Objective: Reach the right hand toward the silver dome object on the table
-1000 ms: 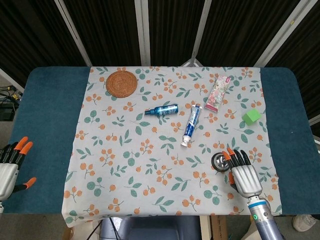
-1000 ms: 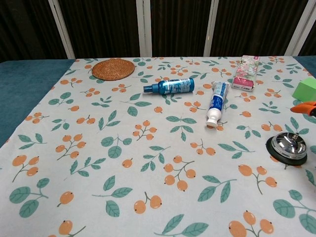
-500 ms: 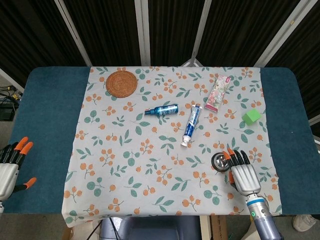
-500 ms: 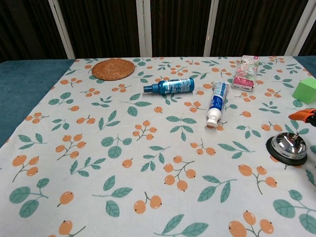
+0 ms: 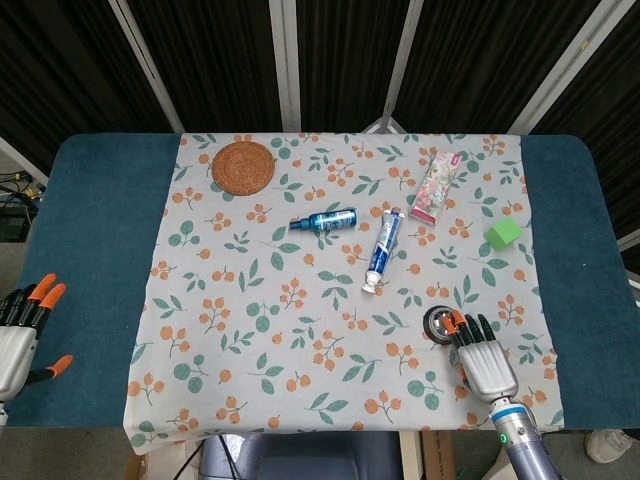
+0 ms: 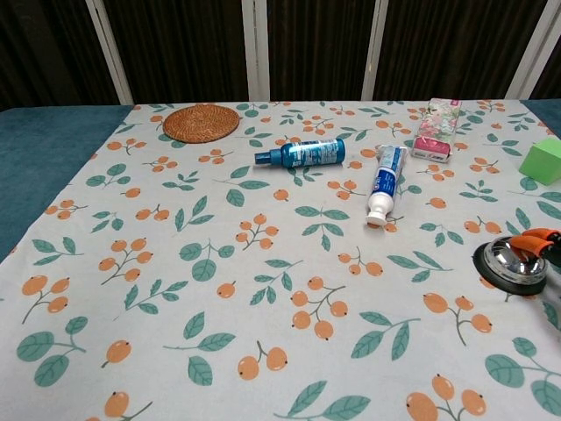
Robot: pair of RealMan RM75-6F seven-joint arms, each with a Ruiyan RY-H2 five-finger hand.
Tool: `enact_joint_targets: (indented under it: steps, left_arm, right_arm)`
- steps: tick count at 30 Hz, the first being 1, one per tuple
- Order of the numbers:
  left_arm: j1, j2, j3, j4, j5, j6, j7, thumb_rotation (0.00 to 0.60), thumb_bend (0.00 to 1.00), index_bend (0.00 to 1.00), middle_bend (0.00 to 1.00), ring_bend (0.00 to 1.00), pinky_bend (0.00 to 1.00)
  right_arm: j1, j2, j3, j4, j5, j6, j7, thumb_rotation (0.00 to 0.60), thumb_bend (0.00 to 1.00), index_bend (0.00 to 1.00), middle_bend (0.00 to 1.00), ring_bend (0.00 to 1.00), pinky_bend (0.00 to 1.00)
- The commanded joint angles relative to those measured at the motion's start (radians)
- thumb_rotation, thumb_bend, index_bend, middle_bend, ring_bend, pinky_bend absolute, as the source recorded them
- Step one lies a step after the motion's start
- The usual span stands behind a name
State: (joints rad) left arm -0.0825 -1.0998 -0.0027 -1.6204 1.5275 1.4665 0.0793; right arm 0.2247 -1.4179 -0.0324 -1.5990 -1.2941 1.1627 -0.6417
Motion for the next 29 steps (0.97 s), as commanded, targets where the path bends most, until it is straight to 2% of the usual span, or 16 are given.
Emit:
enact_joint_targets:
  steps: [1,6,10,14,17,22,29]
  left_arm:
    - [0.0,0.0,0.0,0.001,0.0,0.0,-0.001,0.6,0.01,0.0,0.0,0.0,0.0]
    - [0.0,-0.001,0.0,0.0,0.001,0.002,0.0,0.6,0.01,0.0,0.0,0.0,0.0]
    - [0.0,-0.002,-0.001,0.001,0.0,0.002,0.001,0.6,0.01,0.0,0.0,0.0,0.0]
    - [0.0,-0.002,0.0,0.0,-0.001,0.0,0.005,0.6,0.01,0.0,0.0,0.0,0.0]
    - [0.0,-0.001,0.0,-0.001,-0.001,0.001,0.005,0.6,0.01,0.0,0.0,0.0,0.0]
    - [0.0,0.001,0.001,-0.003,0.001,0.001,0.005,0.6,0.01,0.0,0.0,0.0,0.0]
    - [0.001,0.002,0.003,-0.001,0.004,0.002,0.005,0.6,0.01,0.0,0.0,0.0,0.0]
  right_arm:
    - [-0.001,-0.007,-0.002,-0.005,0.008,0.006,-0.011,0.6,0.83,0.0,0.0,0.0,0.0]
    - [-0.002,-0.002,0.022,-0.013,-0.039,0.061,0.031,0.6,0.83,0.0,0.0,0.0,0.0]
    - [-0.001,0.024,0.06,-0.047,-0.088,0.12,0.124,0.6,0.82,0.0,0.0,0.0,0.0]
    - [-0.01,0.066,0.089,-0.08,-0.131,0.185,0.204,0.6,0.57,0.0,0.0,0.0,0.0]
    - [-0.026,0.112,0.099,-0.119,-0.13,0.213,0.245,0.6,0.43,0.0,0.0,0.0,0.0]
    - [-0.058,0.188,0.089,-0.149,-0.155,0.256,0.309,0.6,0.33,0.0,0.0,0.0,0.0]
    - [-0.113,0.25,0.055,-0.115,-0.217,0.332,0.419,0.6,0.33,0.0,0.0,0.0,0.0]
